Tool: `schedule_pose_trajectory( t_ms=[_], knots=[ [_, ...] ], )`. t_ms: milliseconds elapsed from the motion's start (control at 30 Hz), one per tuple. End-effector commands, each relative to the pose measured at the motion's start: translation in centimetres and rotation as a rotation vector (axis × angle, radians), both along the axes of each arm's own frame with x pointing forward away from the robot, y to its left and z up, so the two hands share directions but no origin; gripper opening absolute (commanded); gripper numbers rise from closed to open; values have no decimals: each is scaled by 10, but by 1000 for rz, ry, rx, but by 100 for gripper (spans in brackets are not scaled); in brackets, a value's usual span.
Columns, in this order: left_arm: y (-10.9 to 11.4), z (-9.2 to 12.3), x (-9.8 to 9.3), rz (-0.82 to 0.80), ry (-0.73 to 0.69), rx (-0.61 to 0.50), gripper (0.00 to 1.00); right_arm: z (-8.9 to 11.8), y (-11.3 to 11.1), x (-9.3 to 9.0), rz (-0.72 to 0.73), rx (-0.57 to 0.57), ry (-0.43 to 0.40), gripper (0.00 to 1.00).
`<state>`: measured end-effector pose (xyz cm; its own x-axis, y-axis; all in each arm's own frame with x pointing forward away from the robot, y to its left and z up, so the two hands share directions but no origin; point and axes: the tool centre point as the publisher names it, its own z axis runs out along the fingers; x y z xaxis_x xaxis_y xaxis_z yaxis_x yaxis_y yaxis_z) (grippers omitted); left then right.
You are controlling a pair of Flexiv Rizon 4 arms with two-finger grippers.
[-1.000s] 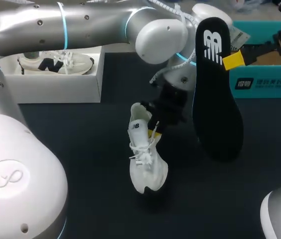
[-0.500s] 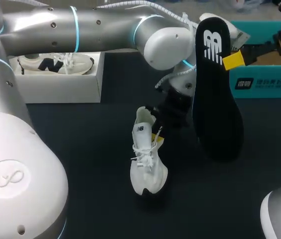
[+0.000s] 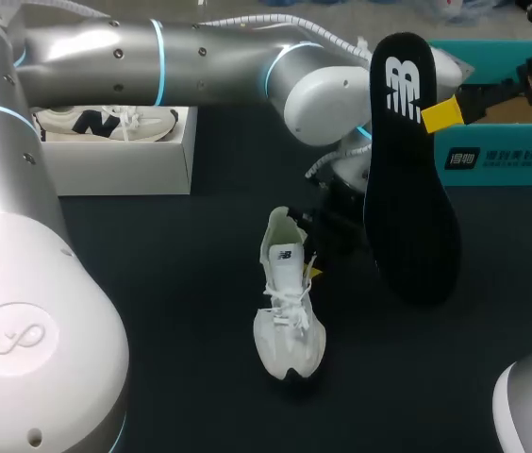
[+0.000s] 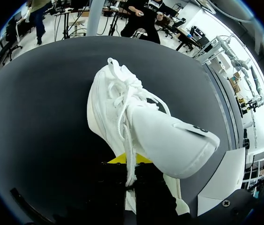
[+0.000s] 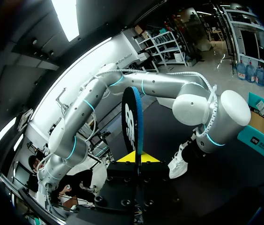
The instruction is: Take the shoe out of the shoebox, open the shoe tongue, remove and reinsert the insole, then place the shoe into the shoebox
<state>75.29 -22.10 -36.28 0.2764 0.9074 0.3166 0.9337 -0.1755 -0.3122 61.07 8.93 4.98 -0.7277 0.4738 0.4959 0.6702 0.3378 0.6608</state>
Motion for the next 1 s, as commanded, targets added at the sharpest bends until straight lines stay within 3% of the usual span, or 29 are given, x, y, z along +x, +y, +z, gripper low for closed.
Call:
schedule_pose_trajectory(
  t_ms=[33, 767, 800, 833, 867, 1000],
  knots=[
    [-2, -6, -2, -11, 9, 5, 0, 0, 1, 2, 1, -2, 3, 0],
    [-2, -14, 6, 59, 3, -28, 0, 0, 1, 2, 1, -2, 3, 0],
    [-2, -13, 4, 47, 6, -30, 29, 0, 1, 2, 1, -2, 3, 0],
    [-2, -12, 4, 45, 5, -31, 49, 0, 1, 2, 1, -2, 3, 0],
    [-2, -11, 2, 39, 2, -35, 100, 0, 1, 2, 1, -2, 3, 0],
    [0, 0, -1, 26, 2, -91, 100, 0, 1, 2, 1, -2, 3, 0]
  ],
)
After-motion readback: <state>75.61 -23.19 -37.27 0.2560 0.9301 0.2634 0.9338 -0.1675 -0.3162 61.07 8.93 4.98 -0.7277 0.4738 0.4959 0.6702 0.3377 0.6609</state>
